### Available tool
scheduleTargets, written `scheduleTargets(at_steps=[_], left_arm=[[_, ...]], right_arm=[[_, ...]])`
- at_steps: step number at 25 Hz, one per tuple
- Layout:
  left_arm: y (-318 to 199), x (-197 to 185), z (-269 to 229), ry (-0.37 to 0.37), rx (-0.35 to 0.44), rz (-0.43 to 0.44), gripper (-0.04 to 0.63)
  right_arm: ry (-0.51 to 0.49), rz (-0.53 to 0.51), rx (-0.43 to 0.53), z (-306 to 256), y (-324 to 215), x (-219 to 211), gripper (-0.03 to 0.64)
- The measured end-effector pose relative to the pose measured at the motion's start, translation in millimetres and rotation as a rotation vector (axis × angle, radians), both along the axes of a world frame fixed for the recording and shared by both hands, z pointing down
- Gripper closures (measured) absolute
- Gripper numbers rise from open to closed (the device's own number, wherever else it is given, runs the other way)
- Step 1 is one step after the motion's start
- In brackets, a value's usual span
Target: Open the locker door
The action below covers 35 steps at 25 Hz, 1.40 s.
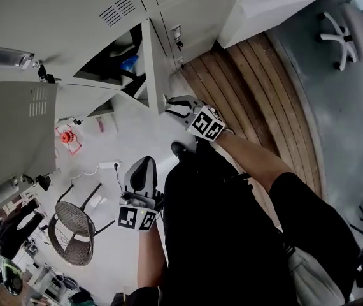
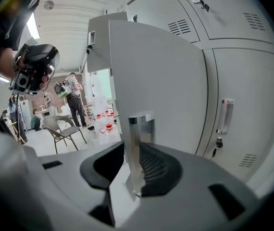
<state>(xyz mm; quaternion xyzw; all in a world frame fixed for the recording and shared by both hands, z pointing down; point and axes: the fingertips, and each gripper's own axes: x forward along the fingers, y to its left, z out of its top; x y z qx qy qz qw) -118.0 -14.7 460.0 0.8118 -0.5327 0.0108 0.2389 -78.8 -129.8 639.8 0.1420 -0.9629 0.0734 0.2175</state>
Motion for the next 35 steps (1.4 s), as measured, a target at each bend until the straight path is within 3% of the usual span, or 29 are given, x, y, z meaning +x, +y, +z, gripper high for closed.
scheduleTargets(at_steps=[7,23,35], left_arm=[[-5,-18,-5,0.021,0.023,0.024,0.577],[-12,-14,1,0.05,0.05,0.088,0.577],[-28,49,5,0.056,0.024,0.025,0.577]], right_arm=[[0.02,0.039,-0.006,1,1,1,0.506],[0.066,0.117,-0.018,2,-2,36,0.516],[0.088,-0.017,0.009,1,-9,72,0.526]])
